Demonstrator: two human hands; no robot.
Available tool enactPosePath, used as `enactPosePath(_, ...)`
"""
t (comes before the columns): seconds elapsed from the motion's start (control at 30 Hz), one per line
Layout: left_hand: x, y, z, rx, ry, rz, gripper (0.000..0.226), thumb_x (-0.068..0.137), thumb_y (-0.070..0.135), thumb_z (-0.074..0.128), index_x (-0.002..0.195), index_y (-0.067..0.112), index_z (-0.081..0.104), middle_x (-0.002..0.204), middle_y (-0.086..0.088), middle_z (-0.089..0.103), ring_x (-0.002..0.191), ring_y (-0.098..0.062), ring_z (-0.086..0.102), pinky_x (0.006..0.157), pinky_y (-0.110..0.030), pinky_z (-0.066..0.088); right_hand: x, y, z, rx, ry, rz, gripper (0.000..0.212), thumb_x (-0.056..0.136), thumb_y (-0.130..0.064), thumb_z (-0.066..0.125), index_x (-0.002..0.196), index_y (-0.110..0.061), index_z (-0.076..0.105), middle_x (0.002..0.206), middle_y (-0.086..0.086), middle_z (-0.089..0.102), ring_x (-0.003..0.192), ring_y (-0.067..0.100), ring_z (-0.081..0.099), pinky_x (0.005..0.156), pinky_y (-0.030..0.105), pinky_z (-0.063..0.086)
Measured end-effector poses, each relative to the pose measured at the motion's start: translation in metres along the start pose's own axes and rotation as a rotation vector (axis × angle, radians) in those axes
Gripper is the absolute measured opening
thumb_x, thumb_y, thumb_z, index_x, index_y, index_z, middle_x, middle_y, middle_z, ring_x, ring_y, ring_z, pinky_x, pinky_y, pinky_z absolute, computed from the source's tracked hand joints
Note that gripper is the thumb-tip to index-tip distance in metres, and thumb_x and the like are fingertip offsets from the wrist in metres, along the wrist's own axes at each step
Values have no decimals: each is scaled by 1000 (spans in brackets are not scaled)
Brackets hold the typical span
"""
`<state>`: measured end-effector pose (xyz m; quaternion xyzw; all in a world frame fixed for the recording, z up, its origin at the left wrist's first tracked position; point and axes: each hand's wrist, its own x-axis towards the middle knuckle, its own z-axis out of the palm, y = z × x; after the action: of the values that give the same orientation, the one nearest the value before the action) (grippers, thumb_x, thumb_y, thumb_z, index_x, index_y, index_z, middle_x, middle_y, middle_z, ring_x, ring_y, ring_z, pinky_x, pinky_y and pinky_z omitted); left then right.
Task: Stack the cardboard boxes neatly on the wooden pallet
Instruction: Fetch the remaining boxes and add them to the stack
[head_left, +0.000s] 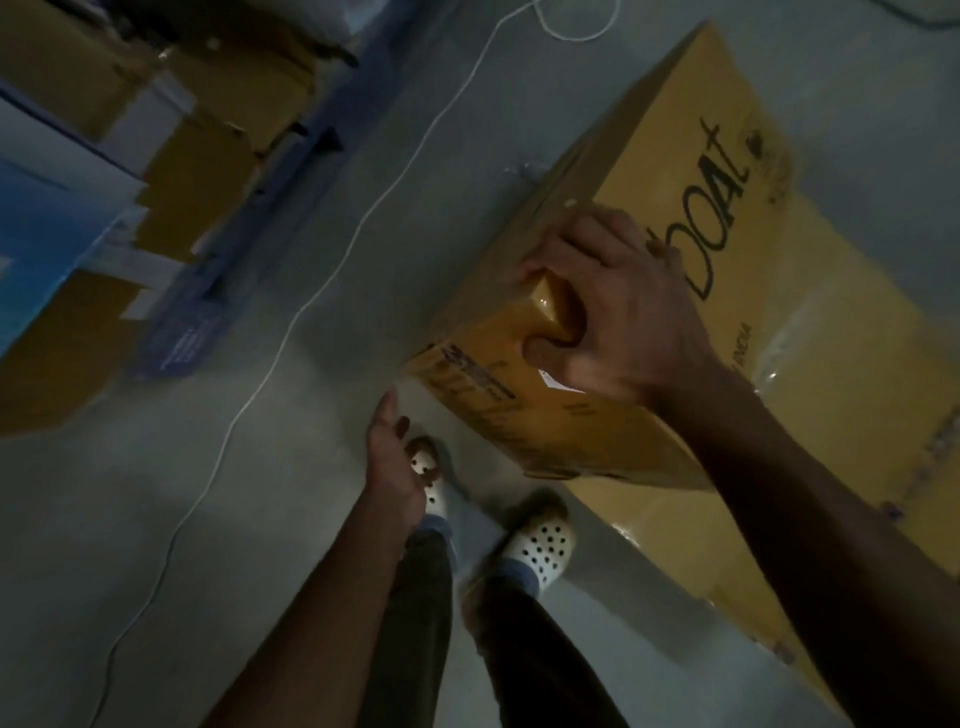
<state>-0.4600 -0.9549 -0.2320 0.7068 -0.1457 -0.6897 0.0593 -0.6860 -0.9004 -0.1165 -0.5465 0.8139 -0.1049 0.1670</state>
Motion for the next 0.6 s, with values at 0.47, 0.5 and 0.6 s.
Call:
enactPosePath(0.47,-93,11,89,-137,-219,206,31,89,25,70,118,18,61,102,-4,70,98,-22,66,94,-38,51,-82,30,-39,178,701,930,91,84,-88,40,146,-22,47,144,0,55,134,23,48,111,47,35)
enactPosePath(0.5,-114,10,93,-114,-219,261,26,88,16,71,111,20,60,95,-1,71,92,-20,65,88,-36,51,-86,31,-47,202,744,1007,96,83,-90,38,147,-18,46,145,3,54,135,26,47,111,48,36)
enactPosePath(0.6,-182,13,95,-1,-170,441,36,79,1,74,103,23,60,107,-9,73,98,-24,65,85,-39,51,-103,22,-81,470,811,1227,107,80,-92,34,151,-13,40,152,6,46,141,28,37,112,53,36)
